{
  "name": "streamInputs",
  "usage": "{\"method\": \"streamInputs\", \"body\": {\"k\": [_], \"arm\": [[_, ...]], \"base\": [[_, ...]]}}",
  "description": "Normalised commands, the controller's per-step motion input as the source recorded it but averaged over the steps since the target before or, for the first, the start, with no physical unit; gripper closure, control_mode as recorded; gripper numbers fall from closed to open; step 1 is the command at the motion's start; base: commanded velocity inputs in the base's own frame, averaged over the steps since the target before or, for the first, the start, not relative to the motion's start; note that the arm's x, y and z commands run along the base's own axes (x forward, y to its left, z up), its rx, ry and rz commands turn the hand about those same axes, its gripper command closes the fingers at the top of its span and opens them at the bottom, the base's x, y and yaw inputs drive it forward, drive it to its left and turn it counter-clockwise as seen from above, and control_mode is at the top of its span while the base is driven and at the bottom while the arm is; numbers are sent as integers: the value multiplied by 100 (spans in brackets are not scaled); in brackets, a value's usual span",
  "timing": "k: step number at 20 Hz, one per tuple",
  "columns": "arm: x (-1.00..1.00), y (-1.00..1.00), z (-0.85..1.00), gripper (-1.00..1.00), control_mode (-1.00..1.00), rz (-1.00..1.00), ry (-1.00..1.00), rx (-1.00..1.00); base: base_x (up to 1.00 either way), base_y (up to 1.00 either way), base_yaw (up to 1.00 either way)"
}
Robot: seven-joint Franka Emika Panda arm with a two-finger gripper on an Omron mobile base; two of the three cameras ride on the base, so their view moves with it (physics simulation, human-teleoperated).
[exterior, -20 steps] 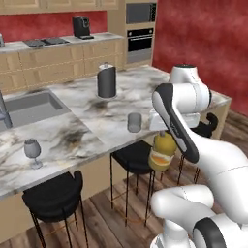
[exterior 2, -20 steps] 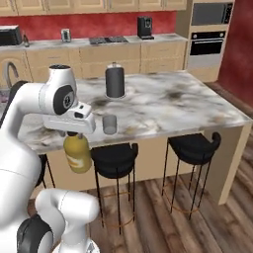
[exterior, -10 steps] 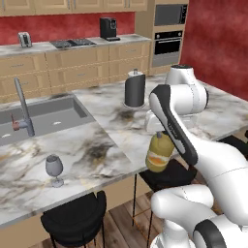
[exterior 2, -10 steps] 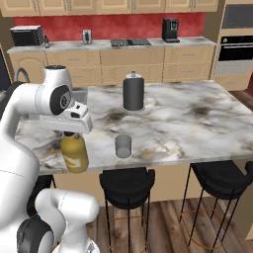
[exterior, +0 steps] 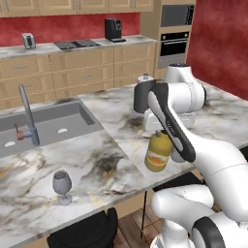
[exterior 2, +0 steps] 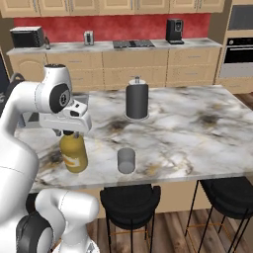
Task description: There is a wine glass and glass cup on the dining counter. Place the wine bottle next to the wine glass and the juice bottle next to the glass cup.
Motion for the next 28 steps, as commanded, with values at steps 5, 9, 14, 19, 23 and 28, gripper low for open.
{"method": "streamInputs", "body": {"k": [5, 9, 14, 19, 23, 28], "arm": [[0, 0, 0, 100, 100, 0, 0, 0], [0, 0, 0, 100, 100, 0, 0, 0], [0, 0, 0, 100, 100, 0, 0, 0], [0, 0, 0, 100, 100, 0, 0, 0], [0, 0, 0, 100, 100, 0, 0, 0], [4, 0, 0, 100, -100, 0, 1, 0]], "base": [[15, 0, 0], [0, 0, 0], [0, 0, 0], [0, 0, 0], [1, 0, 0], [9, -1, 0]]}}
